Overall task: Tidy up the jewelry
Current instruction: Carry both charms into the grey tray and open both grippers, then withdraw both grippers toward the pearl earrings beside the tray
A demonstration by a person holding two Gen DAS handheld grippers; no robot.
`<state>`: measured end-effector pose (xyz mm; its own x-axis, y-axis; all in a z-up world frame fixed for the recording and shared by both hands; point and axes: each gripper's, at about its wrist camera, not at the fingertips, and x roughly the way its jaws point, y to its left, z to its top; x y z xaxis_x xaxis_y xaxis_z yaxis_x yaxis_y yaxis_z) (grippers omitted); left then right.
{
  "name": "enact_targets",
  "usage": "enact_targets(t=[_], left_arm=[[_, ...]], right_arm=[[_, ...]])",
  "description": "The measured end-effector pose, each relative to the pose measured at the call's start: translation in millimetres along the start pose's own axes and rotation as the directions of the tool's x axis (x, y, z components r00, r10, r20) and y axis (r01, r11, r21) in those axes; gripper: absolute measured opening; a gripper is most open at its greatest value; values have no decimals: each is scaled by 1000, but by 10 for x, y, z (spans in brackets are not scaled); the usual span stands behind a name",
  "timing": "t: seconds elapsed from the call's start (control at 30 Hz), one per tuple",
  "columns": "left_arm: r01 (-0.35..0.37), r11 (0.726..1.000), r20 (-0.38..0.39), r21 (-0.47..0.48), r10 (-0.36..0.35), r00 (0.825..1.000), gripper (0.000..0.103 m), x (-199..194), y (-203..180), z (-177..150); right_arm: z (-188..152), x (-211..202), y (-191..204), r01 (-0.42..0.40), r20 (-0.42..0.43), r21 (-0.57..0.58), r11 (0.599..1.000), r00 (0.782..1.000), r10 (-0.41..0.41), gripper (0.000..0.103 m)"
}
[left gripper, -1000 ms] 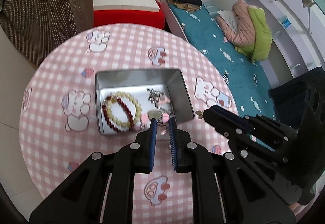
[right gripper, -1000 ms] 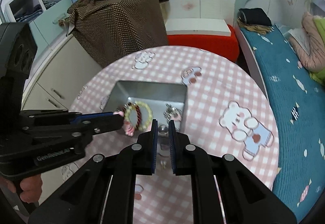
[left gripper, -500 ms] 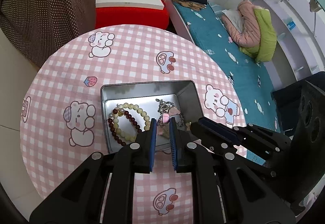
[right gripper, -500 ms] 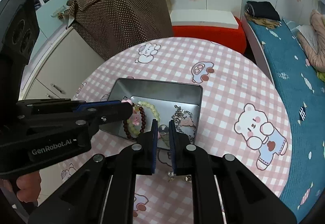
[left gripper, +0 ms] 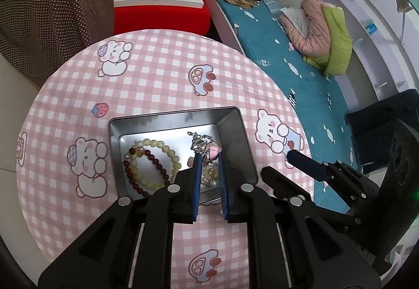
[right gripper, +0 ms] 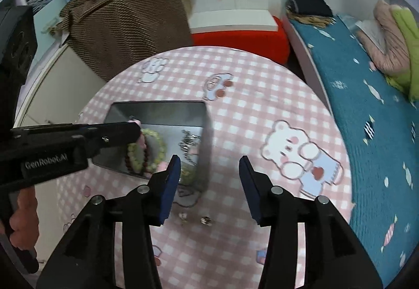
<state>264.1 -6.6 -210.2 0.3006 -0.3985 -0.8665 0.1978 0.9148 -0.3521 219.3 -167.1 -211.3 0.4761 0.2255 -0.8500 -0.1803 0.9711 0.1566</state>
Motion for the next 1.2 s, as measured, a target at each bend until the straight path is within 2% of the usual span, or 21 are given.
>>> enact_targets(t=[0.13, 0.2, 0.3, 0.7, 0.97, 1.2], left_arm=[[2, 1000, -23, 6, -2, 1000, 14, 65, -62, 23], [2, 1000, -50, -4, -2, 999, 15, 115, -76, 26], [-3, 1000, -79, -17, 1, 997, 30, 161, -85, 6], [-18, 1000, -69, -2, 18, 997, 30, 66, -142, -136], [-16, 1000, -72, 22, 18, 997, 30, -20, -247, -371], [-42, 999, -97, 11, 43, 994, 30, -12, -273, -630]], right_arm=[[-67, -49, -120, 28, -3, 37, 999, 1000, -28, 47], [-106, -79, -175, 41, -2, 53, 998, 999, -41, 53], [-155, -112, -271, 61, -7, 92, 994, 998, -61, 62], [-252, -180, -370, 84, -9, 94, 992, 997, -83, 64], [-378, -116, -261, 44, -36, 33, 998, 998, -43, 65], [-543, 105, -121, -18, -96, -35, 999, 995, 15, 65]])
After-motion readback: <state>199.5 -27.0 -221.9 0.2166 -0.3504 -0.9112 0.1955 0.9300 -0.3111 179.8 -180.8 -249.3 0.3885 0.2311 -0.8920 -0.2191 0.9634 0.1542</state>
